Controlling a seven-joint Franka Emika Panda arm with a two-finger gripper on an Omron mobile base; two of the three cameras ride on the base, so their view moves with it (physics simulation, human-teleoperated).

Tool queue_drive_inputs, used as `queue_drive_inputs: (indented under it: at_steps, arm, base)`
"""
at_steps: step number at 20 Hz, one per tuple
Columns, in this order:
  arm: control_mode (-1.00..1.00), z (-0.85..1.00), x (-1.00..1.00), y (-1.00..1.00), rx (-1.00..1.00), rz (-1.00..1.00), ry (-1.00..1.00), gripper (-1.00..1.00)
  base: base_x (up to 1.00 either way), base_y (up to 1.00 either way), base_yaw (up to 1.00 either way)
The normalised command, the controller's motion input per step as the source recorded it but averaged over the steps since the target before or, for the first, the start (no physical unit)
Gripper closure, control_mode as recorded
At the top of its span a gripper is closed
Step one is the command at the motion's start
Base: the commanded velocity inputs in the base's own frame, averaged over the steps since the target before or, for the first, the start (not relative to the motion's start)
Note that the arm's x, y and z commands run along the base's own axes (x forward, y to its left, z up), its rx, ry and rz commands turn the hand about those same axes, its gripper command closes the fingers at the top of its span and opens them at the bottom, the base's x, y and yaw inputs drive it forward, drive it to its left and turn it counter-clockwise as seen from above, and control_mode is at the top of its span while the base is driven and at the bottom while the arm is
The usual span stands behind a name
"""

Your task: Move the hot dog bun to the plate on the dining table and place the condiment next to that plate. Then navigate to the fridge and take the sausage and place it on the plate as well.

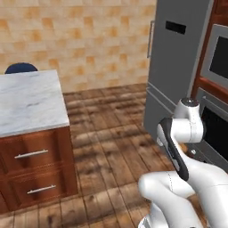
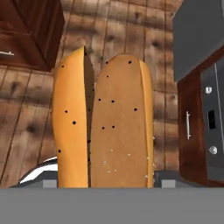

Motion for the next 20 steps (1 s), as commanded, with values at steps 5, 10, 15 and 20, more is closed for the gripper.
queue_drive_inputs:
  at_steps: [5,10,15,20]
  arm:
    - [1.00,0.00,0.00,0.00,0.00,0.00,0.00,1.00]
    - [1.00,0.00,0.00,0.00,0.00,0.00,0.00,1.00]
    - [1.00,0.00,0.00,0.00,0.00,0.00,0.00,1.00]
    - [1.00,0.00,0.00,0.00,0.00,0.00,0.00,1.00]
  base:
    - [1.00,0.00,0.06]
    - [1.00,-0.15,0.05]
    - [1.00,-0.64,0.20]
    - [1.00,-0.88,0.30]
